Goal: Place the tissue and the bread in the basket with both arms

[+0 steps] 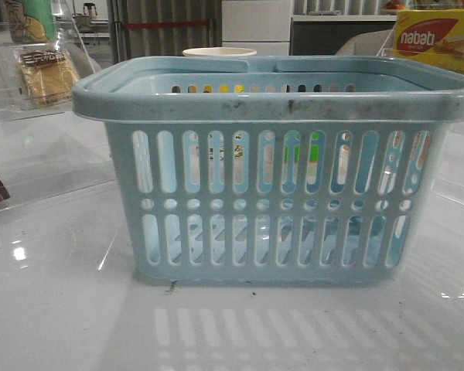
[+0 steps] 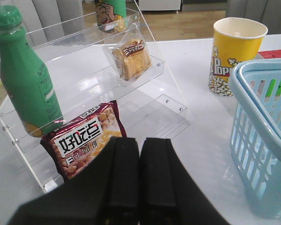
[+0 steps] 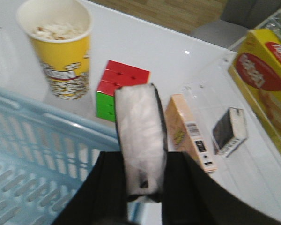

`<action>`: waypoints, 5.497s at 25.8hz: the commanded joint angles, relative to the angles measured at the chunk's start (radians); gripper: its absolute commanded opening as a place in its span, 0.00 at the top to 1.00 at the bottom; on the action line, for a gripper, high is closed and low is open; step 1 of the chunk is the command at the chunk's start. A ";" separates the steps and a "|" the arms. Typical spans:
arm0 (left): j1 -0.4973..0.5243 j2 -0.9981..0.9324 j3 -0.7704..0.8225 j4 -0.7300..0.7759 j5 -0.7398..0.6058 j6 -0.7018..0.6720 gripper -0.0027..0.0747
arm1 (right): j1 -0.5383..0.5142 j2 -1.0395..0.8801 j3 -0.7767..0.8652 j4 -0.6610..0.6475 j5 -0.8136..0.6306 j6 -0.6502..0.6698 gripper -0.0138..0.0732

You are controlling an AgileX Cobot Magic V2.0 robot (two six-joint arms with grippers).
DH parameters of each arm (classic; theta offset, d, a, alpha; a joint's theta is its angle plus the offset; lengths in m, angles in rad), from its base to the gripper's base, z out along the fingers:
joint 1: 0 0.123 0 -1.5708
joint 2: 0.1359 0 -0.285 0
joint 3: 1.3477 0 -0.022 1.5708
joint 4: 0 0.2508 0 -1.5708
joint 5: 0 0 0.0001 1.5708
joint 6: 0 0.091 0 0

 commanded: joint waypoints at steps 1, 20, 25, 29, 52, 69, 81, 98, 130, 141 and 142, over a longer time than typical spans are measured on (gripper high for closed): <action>-0.008 0.010 -0.033 -0.011 -0.081 -0.004 0.85 | 0.089 -0.079 0.035 0.008 -0.087 -0.008 0.67; -0.008 0.010 -0.033 -0.011 -0.081 -0.004 0.85 | 0.240 0.130 0.172 0.037 -0.253 -0.008 0.21; -0.008 0.010 -0.033 -0.011 -0.081 -0.004 0.85 | 0.240 0.077 0.172 0.037 -0.234 -0.008 0.20; -0.008 0.010 -0.033 -0.011 -0.081 -0.004 0.85 | 0.240 -0.050 0.195 0.042 -0.133 -0.008 0.20; -0.008 0.010 -0.033 -0.011 -0.081 -0.004 0.85 | 0.240 -0.551 0.515 0.037 0.007 -0.008 0.20; -0.008 0.010 -0.033 -0.011 -0.088 -0.004 0.85 | 0.240 -0.548 0.515 0.037 0.015 -0.008 0.20; -0.008 0.134 -0.035 -0.009 -0.140 -0.004 0.44 | 0.240 -0.548 0.515 0.037 0.015 -0.008 0.20; -0.008 0.797 -0.338 -0.009 -0.258 -0.004 0.21 | 0.240 -0.548 0.515 0.037 0.015 -0.008 0.20; 0.040 1.504 -0.991 -0.123 -0.444 -0.036 0.43 | 0.240 -0.548 0.515 0.037 0.015 -0.008 0.20; 0.037 1.452 -0.993 -0.164 -0.324 -0.036 0.85 | 0.240 -0.548 0.515 0.037 0.015 -0.008 0.20; 0.037 1.434 -0.993 -0.164 -0.290 -0.036 0.85 | 0.240 -0.548 0.515 0.037 0.015 -0.008 0.20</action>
